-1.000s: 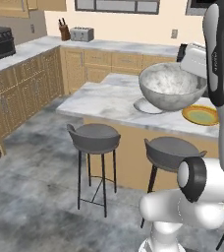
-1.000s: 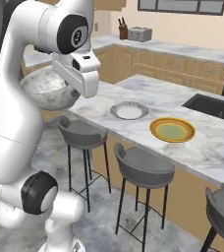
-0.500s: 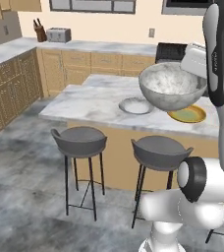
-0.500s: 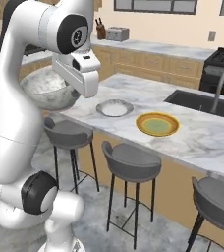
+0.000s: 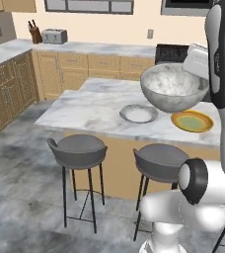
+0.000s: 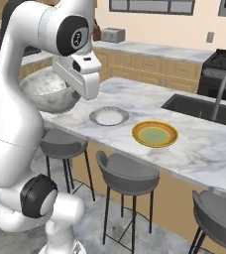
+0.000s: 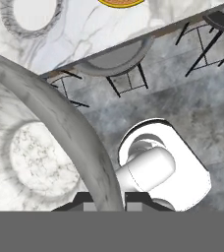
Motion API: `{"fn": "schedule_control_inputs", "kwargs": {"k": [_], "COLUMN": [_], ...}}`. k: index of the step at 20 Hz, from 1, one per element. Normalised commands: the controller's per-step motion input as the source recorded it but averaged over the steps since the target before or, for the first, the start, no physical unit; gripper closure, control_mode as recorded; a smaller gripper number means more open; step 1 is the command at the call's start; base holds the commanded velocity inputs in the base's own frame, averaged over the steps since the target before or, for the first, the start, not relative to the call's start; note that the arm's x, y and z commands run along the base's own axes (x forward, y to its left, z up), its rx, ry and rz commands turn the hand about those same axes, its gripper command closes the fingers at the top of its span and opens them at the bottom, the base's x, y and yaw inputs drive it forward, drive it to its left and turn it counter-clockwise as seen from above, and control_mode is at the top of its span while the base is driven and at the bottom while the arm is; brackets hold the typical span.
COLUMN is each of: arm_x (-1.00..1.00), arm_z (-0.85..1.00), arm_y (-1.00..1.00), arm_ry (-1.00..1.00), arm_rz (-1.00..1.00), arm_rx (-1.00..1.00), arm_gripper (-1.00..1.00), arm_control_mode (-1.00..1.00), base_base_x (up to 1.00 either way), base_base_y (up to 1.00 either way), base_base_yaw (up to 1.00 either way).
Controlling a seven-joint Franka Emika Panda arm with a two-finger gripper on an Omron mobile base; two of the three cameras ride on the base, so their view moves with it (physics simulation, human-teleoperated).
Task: Move the bowls from the cabinet to the plates on the dining table.
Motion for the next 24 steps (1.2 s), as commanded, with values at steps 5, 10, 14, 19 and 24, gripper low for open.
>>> {"fn": "schedule_control_inputs", "kwargs": {"k": [5,10,14,19,24], "arm_x": [0.0,0.0,0.0,0.0,0.0], "arm_z": [0.0,0.0,0.0,0.0,0.0], "arm_y": [0.0,0.0,0.0,0.0,0.0], "arm_ry": [0.0,0.0,0.0,0.0,0.0], "arm_rz": [0.0,0.0,0.0,0.0,0.0], "arm_rx": [0.0,0.0,0.0,0.0,0.0], "arm_gripper": [1.0,1.0,1.0,1.0,1.0], "arm_control_mode": [1.0,1.0,1.0,1.0,1.0], "base_base_x": [0.62,0.62,0.61,0.62,0.6], "base_base_y": [0.0,0.0,0.05,0.17,0.26], "base_base_yaw": [0.0,0.0,-0.04,-0.03,-0.05]}}
